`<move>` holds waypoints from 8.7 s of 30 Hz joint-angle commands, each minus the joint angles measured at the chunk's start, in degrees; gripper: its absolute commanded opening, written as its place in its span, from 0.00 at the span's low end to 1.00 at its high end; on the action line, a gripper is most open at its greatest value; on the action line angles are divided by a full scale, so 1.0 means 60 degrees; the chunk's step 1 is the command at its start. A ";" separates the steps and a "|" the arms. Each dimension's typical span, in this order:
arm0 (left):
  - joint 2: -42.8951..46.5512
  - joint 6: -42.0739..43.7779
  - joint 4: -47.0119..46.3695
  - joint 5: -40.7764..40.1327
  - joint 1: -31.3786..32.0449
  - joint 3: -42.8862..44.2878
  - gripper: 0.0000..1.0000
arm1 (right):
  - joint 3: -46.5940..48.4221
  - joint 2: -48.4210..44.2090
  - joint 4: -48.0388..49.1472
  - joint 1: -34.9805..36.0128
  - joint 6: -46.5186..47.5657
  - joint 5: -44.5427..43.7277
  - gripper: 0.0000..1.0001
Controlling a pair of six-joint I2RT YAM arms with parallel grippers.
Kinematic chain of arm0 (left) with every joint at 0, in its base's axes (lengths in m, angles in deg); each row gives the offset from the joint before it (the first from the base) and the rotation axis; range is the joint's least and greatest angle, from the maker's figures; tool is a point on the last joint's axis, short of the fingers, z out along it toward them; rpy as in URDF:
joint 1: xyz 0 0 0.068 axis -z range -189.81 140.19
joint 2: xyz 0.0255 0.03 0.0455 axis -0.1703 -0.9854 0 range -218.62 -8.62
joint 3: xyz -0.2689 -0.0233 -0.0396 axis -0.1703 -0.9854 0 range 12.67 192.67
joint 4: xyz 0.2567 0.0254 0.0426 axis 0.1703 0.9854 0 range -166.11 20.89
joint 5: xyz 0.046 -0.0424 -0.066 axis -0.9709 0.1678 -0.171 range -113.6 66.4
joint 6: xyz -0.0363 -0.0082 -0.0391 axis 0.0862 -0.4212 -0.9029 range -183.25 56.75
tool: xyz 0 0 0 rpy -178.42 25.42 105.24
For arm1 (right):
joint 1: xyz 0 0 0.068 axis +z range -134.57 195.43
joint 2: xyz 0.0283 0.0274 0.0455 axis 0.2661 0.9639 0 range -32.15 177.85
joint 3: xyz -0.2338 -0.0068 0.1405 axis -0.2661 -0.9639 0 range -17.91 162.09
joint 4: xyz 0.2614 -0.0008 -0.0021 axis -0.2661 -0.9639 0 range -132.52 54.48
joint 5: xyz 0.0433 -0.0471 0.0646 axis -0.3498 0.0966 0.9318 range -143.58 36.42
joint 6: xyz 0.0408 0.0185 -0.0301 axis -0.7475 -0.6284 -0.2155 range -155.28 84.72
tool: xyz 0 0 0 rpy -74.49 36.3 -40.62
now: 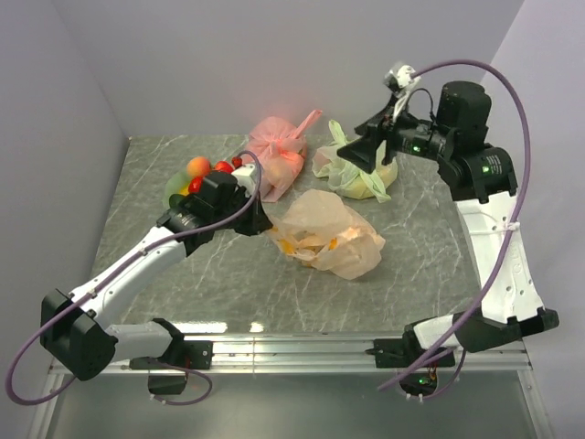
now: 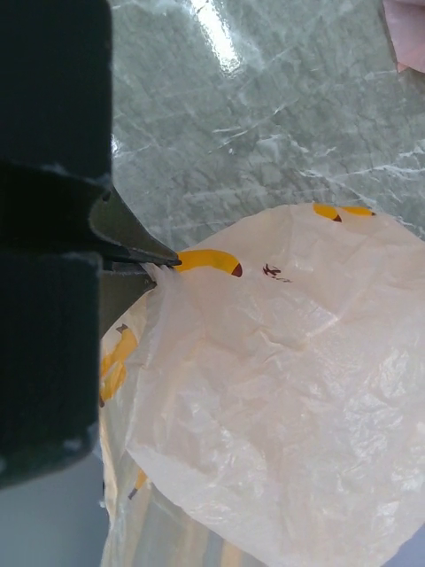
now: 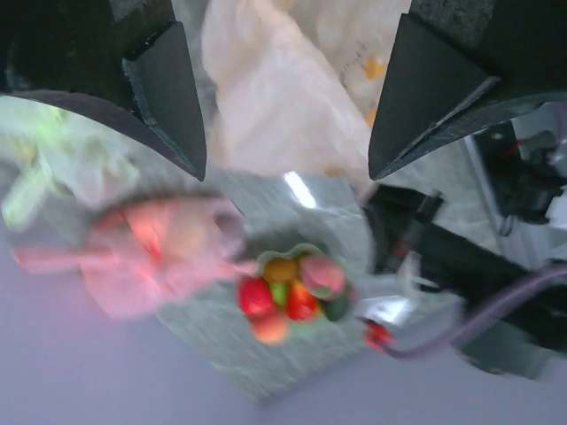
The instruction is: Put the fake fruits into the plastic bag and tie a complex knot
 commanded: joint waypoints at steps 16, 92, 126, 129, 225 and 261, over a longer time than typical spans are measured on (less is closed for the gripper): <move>-0.1085 -0.1920 -0.0335 0.2023 -0.1975 0.0381 0.00 | -0.6317 -0.2017 -0.5636 0.5786 0.6437 -0.1739 0.44; 0.1522 0.0760 0.0003 0.1863 -0.2473 -0.1727 0.99 | -0.7532 -0.1418 0.5905 0.2410 -0.8249 0.2960 0.00; -0.1158 -0.1146 0.2331 0.7106 -0.2797 0.1362 0.00 | -0.3564 -0.0687 0.0091 0.2085 -0.0334 -0.3964 0.97; -0.1246 -0.0473 0.2813 0.7238 -0.2664 0.1698 0.00 | -0.2923 -0.0279 0.0592 0.2351 0.1700 -0.4289 0.98; -0.4425 0.2577 0.1027 -0.1346 -0.4685 0.2285 0.91 | -1.0977 -0.3163 0.5543 -0.1208 -0.7099 -0.1389 0.00; -0.4747 0.2357 0.0119 0.2580 0.0837 0.5610 0.91 | -1.1328 -0.2621 0.6320 -0.0857 -0.8725 -0.0143 0.00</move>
